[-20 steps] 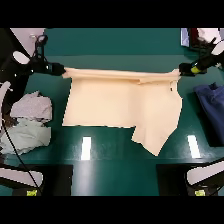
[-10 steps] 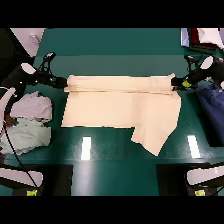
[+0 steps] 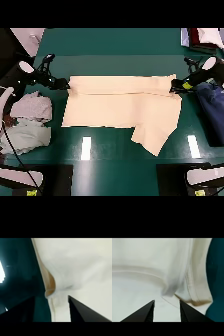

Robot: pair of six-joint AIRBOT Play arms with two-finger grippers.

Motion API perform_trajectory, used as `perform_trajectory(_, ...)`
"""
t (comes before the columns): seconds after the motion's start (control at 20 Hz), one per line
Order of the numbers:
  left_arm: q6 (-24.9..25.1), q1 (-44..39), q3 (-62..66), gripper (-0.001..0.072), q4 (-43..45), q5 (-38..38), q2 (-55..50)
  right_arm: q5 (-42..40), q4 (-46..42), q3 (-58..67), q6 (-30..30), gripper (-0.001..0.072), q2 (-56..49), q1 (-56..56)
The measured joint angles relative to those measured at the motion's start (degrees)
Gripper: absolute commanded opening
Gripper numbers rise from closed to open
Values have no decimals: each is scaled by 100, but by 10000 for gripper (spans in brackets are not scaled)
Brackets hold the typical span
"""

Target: Fold the shirts.

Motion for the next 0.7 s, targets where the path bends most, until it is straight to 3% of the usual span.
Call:
perform_trajectory(0.3,-297,323,-505,487,463,-1381,673,566,35,-702,-133,379,1388,-372)
perform_trajectory(0.7,-356,387,-2710,487,192,-1388,1408,306,46,-1985,-164,379,2839,-463)
